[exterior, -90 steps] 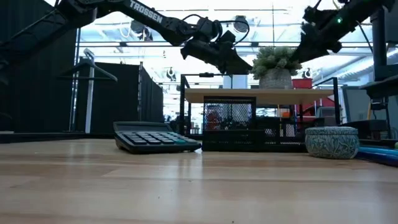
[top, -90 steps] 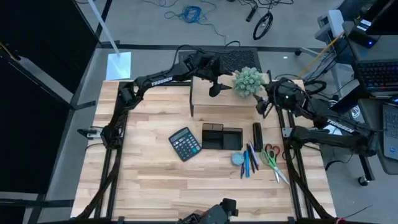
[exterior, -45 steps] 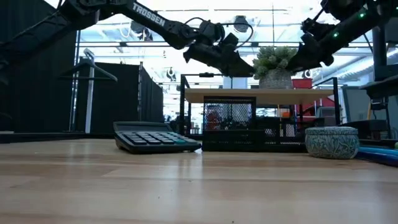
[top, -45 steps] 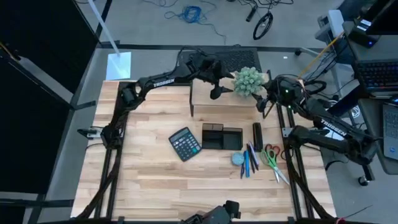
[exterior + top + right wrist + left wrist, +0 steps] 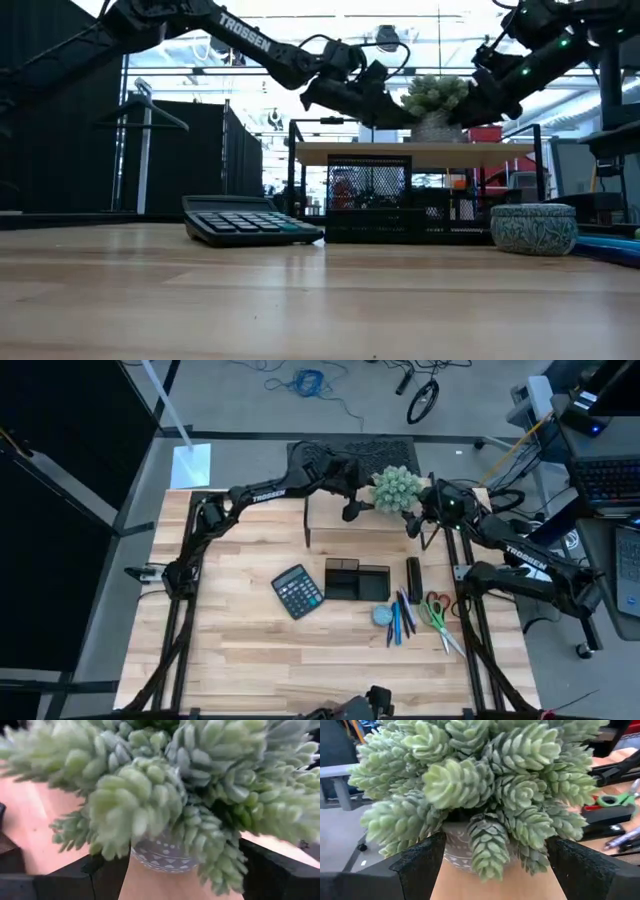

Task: Pick and place office supplies into organizer
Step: Remove the gray patterned vase plant from the wooden shelf

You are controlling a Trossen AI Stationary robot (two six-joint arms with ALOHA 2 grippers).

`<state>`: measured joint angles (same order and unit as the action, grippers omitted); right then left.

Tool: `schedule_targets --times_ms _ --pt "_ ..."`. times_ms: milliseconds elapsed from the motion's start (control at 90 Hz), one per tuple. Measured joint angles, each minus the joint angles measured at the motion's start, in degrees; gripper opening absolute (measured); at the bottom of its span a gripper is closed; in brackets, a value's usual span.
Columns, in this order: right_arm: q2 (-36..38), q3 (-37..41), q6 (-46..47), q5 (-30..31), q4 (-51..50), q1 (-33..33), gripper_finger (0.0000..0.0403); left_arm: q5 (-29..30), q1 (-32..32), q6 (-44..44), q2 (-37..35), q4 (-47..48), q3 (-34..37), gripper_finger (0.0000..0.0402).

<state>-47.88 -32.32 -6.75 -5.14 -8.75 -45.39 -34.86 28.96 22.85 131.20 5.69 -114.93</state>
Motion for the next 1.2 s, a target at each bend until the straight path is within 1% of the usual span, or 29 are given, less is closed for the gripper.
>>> schedule_targets --times_ms 200,567,656,744,911,1200 --pt "-1.10 0.00 0.71 -0.87 0.83 0.14 0.0295 0.12 -0.07 0.00 -0.02 -0.30 0.00 0.0327" --pt "-0.41 0.13 1.79 -2.88 1.61 1.04 0.0295 0.03 -0.09 0.05 -0.13 -0.71 -0.02 0.0327" --pt "-0.12 0.13 1.78 -2.12 2.74 1.04 0.0295 -0.08 -0.09 0.02 -0.11 -0.11 -0.02 0.0327" --pt "-0.09 0.11 1.74 0.67 4.57 1.04 0.0295 -0.51 -0.13 -0.02 -0.09 0.24 -0.02 0.0327" --pt "-0.06 0.11 1.62 0.58 4.88 1.11 0.0295 -0.58 -0.19 -0.02 -0.02 0.22 -0.02 0.0327" --pt "0.01 -0.15 1.36 0.32 7.49 3.48 0.0295 -1.38 -0.66 -0.04 0.13 1.03 0.04 0.0327"
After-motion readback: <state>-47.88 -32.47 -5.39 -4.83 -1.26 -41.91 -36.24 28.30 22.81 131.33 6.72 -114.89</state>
